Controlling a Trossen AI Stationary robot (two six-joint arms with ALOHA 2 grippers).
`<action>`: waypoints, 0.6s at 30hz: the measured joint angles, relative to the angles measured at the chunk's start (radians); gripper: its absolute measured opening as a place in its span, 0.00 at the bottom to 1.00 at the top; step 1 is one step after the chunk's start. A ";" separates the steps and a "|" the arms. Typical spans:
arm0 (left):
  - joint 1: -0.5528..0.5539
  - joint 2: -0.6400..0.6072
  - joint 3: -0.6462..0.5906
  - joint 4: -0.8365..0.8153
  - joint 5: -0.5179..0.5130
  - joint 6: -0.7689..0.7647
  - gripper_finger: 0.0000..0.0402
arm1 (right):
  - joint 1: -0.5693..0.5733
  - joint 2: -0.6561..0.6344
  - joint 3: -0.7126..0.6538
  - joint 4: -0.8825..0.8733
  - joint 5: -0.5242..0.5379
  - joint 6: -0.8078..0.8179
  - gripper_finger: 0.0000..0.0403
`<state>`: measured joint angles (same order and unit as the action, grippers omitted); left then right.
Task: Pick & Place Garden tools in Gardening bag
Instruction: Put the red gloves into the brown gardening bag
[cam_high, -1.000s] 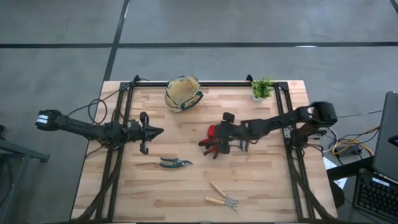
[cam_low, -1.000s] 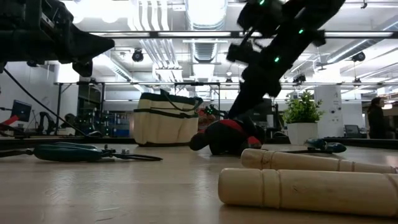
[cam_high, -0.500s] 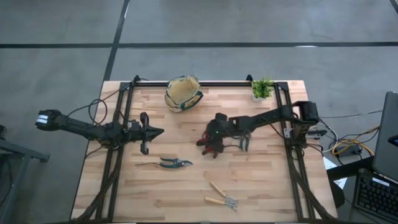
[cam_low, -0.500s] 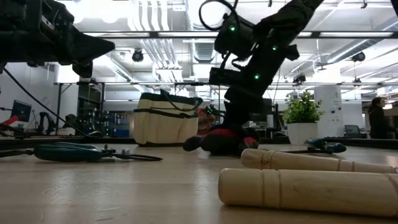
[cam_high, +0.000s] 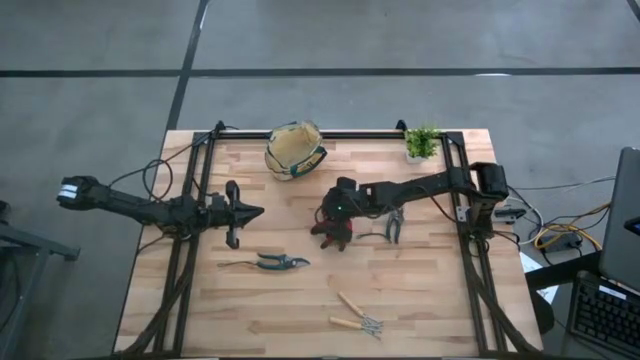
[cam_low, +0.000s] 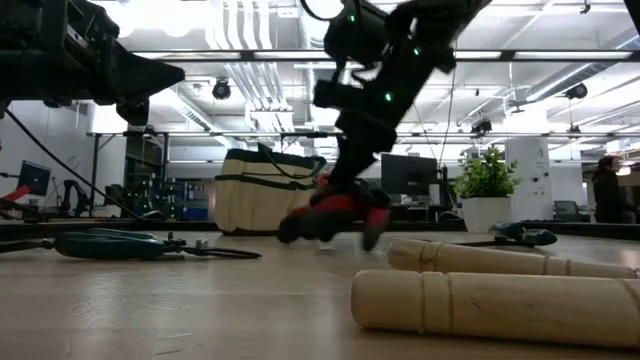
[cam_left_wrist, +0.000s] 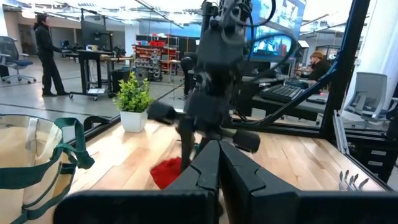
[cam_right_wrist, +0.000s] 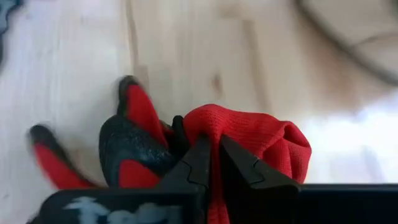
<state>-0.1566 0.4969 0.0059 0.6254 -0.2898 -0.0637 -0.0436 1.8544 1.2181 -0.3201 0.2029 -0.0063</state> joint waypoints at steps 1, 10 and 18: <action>0.000 0.000 0.000 0.000 0.000 0.000 0.03 | 0.000 0.000 0.019 -0.017 0.030 -0.021 0.03; 0.000 0.000 0.000 -0.001 0.000 0.000 0.03 | -0.033 -0.001 0.210 -0.066 0.175 -0.166 0.03; 0.000 0.000 0.000 -0.001 0.000 0.000 0.03 | -0.097 -0.002 0.362 -0.007 0.269 -0.231 0.03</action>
<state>-0.1566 0.4969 0.0059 0.6239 -0.2897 -0.0635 -0.1411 1.8523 1.5797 -0.3271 0.4717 -0.2372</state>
